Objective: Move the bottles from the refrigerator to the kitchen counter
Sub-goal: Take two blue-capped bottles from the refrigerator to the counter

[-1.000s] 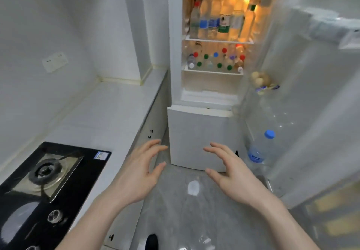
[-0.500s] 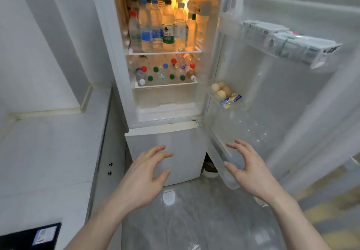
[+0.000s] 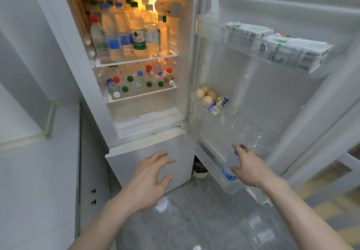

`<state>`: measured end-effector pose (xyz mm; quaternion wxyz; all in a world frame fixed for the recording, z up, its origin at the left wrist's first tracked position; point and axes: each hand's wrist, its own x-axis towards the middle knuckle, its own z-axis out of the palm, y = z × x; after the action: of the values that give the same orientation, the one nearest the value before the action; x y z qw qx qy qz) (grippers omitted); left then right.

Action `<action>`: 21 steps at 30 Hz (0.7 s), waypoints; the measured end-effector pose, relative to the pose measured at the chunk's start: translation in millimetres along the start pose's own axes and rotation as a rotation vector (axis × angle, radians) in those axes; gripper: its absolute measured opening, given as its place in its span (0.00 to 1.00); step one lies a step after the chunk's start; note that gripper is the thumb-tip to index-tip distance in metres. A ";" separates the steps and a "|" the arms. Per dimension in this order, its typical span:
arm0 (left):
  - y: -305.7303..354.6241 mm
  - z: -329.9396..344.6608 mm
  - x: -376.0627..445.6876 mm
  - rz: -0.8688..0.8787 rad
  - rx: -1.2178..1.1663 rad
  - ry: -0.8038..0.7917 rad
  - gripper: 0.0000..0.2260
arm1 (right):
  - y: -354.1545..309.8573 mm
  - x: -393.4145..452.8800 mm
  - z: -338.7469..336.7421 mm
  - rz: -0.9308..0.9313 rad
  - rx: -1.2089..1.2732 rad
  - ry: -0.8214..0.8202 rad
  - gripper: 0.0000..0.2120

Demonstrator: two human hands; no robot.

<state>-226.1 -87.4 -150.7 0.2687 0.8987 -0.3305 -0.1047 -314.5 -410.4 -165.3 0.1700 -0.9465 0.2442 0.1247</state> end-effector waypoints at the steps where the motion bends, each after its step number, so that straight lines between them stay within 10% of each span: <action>1: 0.2 -0.1 7.5 0.009 -0.002 -0.001 0.19 | -2.3 3.9 0.6 -0.008 -0.025 0.004 0.35; 21: -16.6 12.2 108.1 -0.061 -0.006 0.082 0.17 | -25.2 80.5 4.0 -0.310 0.106 0.045 0.16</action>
<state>-139.5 -152.1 -171.2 0.2814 0.9110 -0.2916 -0.0770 -234.1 -422.0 -188.0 0.2316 -0.9651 0.1054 0.0625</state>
